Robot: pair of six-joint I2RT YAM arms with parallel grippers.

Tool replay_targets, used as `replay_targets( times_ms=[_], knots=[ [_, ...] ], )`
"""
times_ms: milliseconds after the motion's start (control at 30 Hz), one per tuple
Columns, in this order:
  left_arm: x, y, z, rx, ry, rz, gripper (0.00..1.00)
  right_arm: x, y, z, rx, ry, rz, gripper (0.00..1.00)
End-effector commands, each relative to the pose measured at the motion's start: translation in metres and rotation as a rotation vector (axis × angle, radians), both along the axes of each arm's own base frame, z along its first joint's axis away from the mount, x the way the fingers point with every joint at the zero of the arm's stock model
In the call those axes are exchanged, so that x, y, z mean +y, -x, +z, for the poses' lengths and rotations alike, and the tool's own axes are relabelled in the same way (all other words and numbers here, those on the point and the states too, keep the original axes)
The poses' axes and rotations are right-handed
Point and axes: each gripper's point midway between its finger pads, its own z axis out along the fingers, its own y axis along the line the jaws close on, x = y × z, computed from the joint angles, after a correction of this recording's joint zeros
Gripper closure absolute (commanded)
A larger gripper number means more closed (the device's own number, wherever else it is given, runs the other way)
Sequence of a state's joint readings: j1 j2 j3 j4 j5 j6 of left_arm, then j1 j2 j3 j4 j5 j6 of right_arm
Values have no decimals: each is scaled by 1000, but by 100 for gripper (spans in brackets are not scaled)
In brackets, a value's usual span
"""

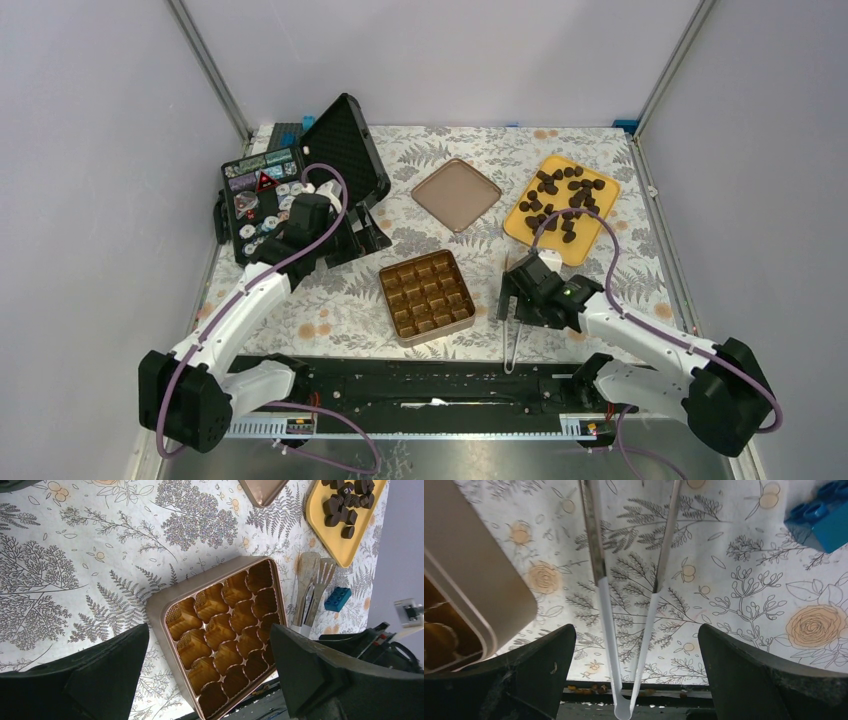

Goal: Pack the chocolate

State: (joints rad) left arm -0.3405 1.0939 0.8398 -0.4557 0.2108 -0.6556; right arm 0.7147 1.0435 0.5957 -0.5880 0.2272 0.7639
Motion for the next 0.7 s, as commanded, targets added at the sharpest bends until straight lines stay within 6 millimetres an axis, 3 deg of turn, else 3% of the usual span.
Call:
replay_targets(
  times_ms=[0, 167, 333, 667],
  knots=[
    [-5, -10, 17, -63, 33, -4, 1, 4, -1, -12, -3, -7, -33, 1],
    [-7, -12, 18, -62, 46, 0, 1, -2, -10, -28, 8, 90, -33, 5],
    [-5, -11, 23, -83, 54, 11, 1, -9, -16, -38, -2, 145, -63, 29],
    [-3, -13, 27, -100, 41, 14, 1, -6, -11, -55, 46, 155, -39, 36]
  ],
)
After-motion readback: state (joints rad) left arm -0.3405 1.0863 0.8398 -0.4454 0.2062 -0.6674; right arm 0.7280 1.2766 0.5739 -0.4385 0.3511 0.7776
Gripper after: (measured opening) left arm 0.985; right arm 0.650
